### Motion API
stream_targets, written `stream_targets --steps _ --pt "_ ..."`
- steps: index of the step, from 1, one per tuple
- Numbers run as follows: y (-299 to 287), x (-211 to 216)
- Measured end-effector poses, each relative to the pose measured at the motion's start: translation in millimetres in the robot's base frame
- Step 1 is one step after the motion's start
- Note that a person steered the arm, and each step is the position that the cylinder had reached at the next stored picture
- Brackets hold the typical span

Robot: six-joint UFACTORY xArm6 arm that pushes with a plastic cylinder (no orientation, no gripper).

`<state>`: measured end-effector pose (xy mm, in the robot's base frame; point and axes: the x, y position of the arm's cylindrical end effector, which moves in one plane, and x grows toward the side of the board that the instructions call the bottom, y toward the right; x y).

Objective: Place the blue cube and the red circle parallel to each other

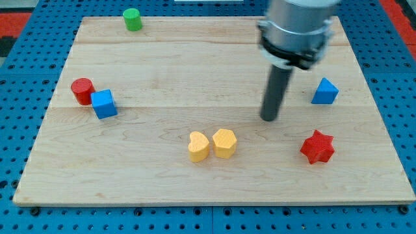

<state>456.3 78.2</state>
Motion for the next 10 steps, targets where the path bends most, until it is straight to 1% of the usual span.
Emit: stream_targets --steps 1,2,3,4,5,6,7,8,9,10 --pt "-71 -16" --pt "-139 -7" --pt "-225 -7" --pt "-279 -7" --pt "-263 14" --pt "-383 65" --pt "-383 65" --pt "-383 -12" --pt "-369 -65" --pt "-286 -58"
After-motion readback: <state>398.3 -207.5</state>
